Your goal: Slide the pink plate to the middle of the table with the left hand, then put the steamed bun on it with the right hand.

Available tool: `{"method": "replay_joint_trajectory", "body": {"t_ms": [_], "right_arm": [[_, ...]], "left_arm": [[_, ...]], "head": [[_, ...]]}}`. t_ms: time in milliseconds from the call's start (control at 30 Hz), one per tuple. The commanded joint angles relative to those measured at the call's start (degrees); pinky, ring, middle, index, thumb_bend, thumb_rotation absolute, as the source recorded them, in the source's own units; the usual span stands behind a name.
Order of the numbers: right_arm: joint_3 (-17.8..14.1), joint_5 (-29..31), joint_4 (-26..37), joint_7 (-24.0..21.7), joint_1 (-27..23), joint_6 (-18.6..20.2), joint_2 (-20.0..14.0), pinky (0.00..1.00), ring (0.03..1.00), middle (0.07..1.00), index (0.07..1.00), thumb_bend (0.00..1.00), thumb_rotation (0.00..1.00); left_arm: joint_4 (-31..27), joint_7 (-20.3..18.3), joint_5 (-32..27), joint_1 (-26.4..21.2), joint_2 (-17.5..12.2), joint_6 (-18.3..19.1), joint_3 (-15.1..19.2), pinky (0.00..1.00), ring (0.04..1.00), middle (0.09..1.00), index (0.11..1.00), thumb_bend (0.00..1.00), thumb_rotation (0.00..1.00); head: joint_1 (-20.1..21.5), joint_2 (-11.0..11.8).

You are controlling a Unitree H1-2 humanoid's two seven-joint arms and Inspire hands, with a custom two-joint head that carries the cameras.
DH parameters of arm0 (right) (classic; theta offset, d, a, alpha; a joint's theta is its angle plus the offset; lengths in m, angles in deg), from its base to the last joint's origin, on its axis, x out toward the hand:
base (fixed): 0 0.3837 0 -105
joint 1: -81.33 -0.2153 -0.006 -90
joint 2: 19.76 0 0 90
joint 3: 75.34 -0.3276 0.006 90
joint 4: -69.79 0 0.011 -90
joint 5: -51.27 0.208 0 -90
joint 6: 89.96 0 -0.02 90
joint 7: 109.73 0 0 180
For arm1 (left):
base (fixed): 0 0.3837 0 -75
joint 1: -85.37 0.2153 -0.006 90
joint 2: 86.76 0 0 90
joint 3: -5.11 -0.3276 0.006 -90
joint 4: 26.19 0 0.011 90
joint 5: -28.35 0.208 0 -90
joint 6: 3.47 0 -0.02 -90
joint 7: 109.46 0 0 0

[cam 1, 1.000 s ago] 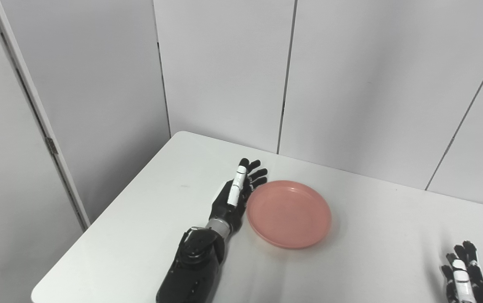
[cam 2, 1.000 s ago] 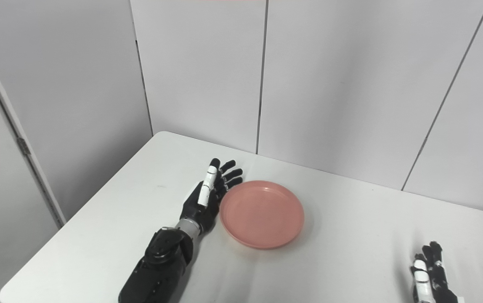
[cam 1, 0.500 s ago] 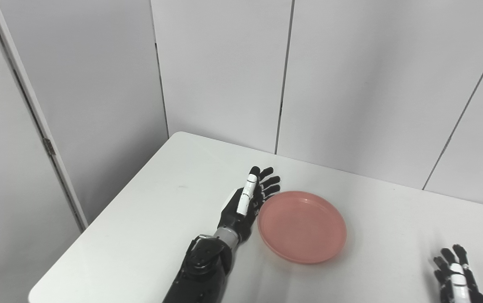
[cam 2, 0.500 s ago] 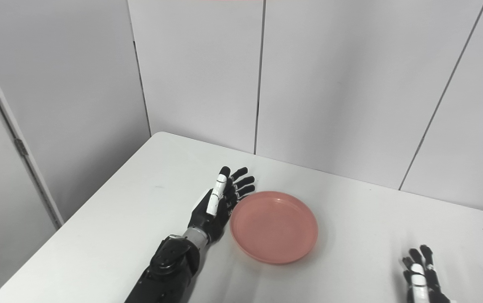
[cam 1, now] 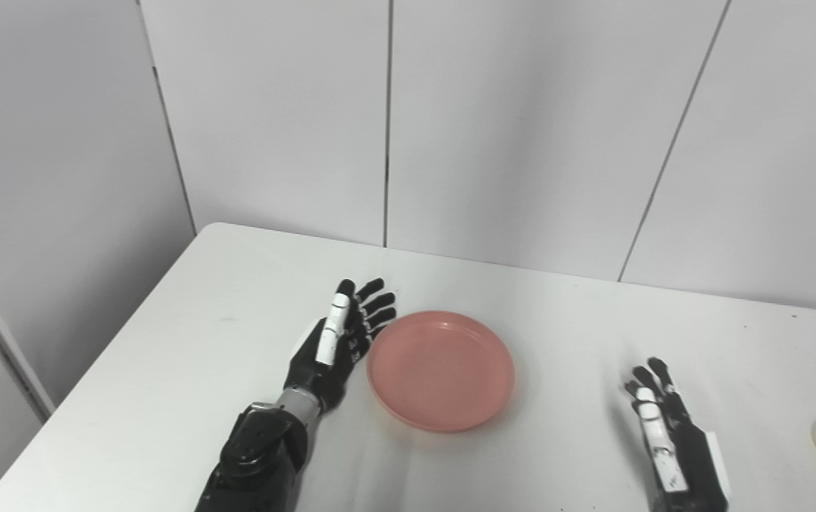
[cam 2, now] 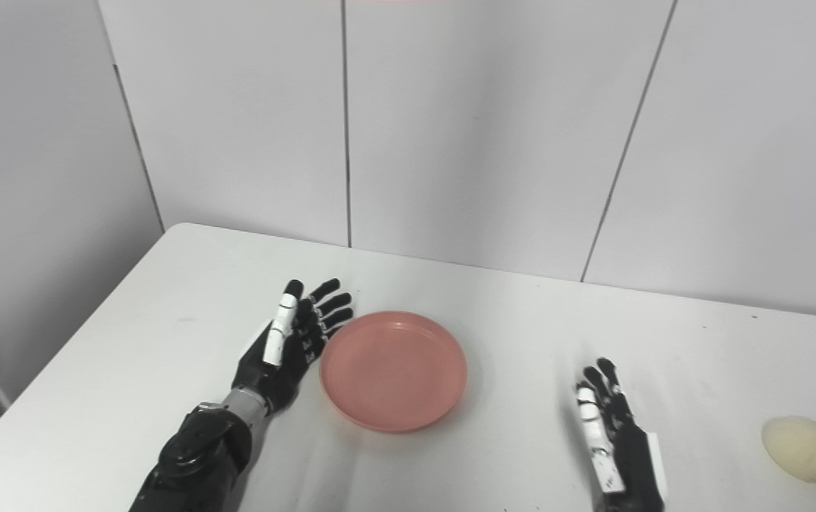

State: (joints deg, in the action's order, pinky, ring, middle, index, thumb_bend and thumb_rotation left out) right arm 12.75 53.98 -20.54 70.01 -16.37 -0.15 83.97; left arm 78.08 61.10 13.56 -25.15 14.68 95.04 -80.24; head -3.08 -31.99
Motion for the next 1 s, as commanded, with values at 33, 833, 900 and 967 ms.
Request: {"method": "replay_joint_trajectory", "body": {"t_ms": [33, 833, 900, 967], "right_arm": [[0.33, -0.55, 0.45, 0.52, -0.68, -1.97, 0.96, 0.97, 0.911, 0.918, 0.937, 0.55, 0.75], [1.80, -3.48, 0.76, 1.80, -1.01, -1.64, 2.63, 0.99, 0.926, 0.923, 0.946, 0.54, 0.78], [1.70, -3.26, 0.73, 1.80, -1.06, -1.66, 2.74, 1.00, 0.925, 0.923, 0.946, 0.54, 0.78], [1.83, -3.70, 0.72, 1.91, -1.06, -1.68, 2.59, 0.99, 0.922, 0.921, 0.945, 0.55, 0.78]], "left_arm": [[-0.95, -0.70, -0.58, 0.94, -0.58, 1.61, 0.02, 0.88, 0.882, 0.877, 0.873, 0.80, 1.00], [-3.52, -2.81, -0.16, 3.50, 0.42, -1.32, -2.11, 0.92, 0.924, 0.926, 0.930, 0.78, 1.00], [-3.58, -2.85, -0.14, 3.81, 0.92, -1.94, -2.40, 0.93, 0.937, 0.938, 0.939, 0.80, 1.00], [-3.72, -2.72, -0.33, 4.11, 1.45, -2.33, -2.55, 0.94, 0.944, 0.943, 0.940, 0.81, 0.99]], "head": [[0.60, -0.31], [7.80, -1.82], [7.92, -1.84], [7.97, -1.84]]}}
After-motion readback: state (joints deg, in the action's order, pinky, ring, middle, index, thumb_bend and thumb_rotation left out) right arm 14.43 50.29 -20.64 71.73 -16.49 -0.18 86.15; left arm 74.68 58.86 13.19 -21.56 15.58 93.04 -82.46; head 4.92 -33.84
